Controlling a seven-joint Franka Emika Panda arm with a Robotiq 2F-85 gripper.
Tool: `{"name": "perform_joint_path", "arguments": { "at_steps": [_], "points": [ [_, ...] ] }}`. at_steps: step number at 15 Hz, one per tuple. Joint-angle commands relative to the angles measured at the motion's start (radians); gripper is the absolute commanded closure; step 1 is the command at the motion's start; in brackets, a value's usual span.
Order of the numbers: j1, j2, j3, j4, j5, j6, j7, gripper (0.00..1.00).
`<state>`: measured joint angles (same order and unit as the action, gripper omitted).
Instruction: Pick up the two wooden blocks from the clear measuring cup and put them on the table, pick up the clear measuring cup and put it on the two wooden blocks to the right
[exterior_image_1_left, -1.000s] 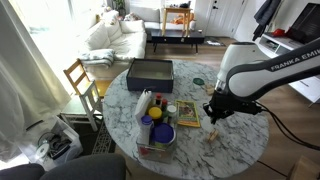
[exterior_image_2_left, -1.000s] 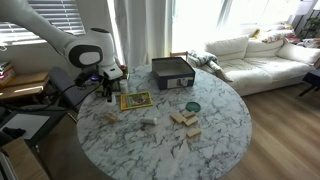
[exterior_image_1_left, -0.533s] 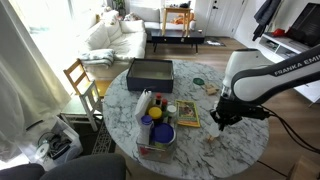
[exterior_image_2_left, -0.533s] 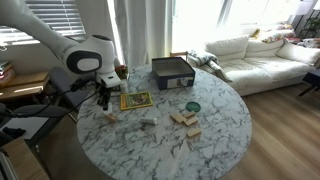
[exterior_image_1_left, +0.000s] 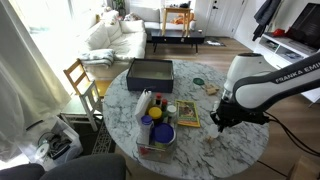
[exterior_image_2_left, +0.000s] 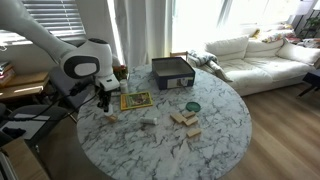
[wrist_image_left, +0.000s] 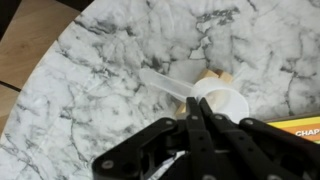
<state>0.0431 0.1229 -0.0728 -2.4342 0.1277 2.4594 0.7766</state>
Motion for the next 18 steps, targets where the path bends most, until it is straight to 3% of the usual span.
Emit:
{"name": "perform_joint_path", "arguments": {
  "at_steps": [1,15,16,17,18],
  "points": [
    [-0.011,0.000,0.007,-0.028,-0.002,0.050,0.014,0.99],
    [-0.010,0.022,0.007,-0.031,0.002,0.075,0.017,0.99],
    [-0.010,0.019,0.008,-0.033,-0.001,0.075,0.009,0.71],
    [-0.011,0.015,0.008,-0.035,0.004,0.081,0.007,0.71],
    [-0.011,0.010,0.007,-0.037,0.005,0.087,0.009,0.64]
  ]
}}
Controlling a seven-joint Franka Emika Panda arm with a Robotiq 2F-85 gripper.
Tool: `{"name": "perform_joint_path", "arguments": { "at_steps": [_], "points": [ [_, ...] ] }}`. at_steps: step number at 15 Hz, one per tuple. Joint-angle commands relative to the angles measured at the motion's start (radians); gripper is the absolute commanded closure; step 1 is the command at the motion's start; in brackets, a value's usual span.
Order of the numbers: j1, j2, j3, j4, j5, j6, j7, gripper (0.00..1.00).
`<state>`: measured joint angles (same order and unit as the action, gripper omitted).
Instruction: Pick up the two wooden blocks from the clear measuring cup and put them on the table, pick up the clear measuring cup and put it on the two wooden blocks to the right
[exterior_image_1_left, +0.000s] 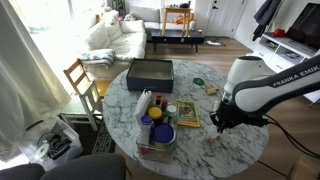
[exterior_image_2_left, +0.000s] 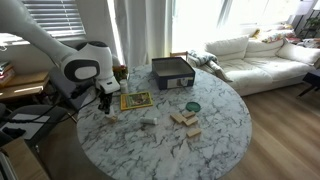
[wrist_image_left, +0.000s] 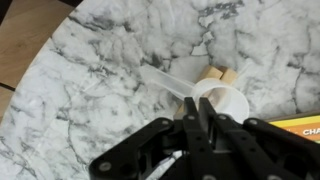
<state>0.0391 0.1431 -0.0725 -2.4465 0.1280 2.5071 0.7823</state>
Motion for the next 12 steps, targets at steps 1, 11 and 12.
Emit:
{"name": "perform_joint_path", "arguments": {
  "at_steps": [1,11,12],
  "points": [
    [-0.009,-0.016,0.007,-0.027,0.012,0.044,-0.002,0.57],
    [-0.040,-0.164,0.013,-0.070,0.019,0.038,-0.238,0.00],
    [-0.041,-0.186,0.014,-0.074,0.017,0.024,-0.293,0.00]
  ]
}}
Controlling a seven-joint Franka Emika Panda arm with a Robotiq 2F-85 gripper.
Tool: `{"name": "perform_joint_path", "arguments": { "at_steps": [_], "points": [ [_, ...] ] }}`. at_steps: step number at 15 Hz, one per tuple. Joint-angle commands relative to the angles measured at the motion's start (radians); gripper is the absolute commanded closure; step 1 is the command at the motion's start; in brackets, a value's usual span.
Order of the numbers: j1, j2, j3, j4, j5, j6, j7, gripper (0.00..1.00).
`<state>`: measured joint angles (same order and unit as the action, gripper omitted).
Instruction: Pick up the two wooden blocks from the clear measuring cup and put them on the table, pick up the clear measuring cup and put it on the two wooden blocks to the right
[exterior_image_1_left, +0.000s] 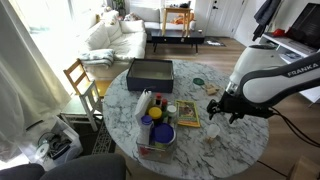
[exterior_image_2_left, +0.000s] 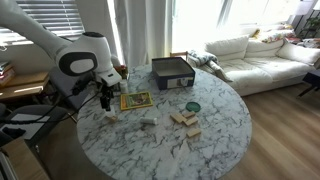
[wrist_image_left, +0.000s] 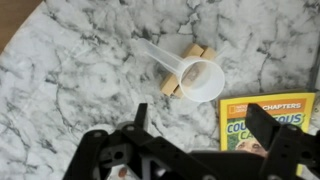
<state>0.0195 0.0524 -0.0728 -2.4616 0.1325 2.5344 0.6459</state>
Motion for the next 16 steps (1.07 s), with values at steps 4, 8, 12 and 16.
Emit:
{"name": "perform_joint_path", "arguments": {
  "at_steps": [4,8,12,16],
  "points": [
    [-0.018,-0.189,0.023,-0.087,-0.002,-0.045,-0.356,0.00],
    [-0.005,-0.257,0.041,-0.100,-0.016,-0.097,-0.533,0.00],
    [0.008,-0.301,0.061,-0.094,-0.044,-0.180,-0.686,0.00],
    [0.024,-0.323,0.079,-0.084,-0.097,-0.241,-0.799,0.00]
  ]
}}
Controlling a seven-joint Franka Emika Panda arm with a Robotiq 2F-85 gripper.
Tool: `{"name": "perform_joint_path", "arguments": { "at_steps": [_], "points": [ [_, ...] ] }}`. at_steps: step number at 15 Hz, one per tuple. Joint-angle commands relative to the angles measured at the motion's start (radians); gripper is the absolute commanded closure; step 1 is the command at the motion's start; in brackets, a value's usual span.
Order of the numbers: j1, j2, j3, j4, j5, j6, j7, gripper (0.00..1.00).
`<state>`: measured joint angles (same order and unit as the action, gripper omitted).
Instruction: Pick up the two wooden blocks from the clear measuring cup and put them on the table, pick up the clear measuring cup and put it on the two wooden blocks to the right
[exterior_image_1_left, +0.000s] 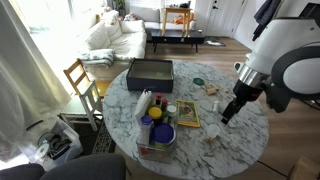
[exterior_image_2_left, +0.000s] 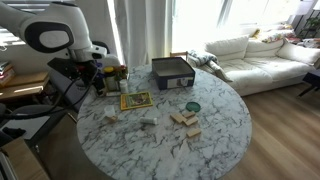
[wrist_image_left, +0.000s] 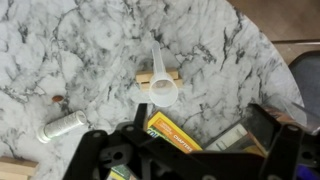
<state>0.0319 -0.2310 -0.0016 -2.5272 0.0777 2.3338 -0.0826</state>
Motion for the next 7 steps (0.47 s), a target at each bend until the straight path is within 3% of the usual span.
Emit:
{"name": "perform_joint_path", "arguments": {
  "at_steps": [1,7],
  "points": [
    [0.005,-0.006,0.004,0.001,-0.013,-0.014,-0.025,0.00],
    [0.011,-0.016,0.008,0.001,-0.031,-0.023,-0.057,0.00]
  ]
}}
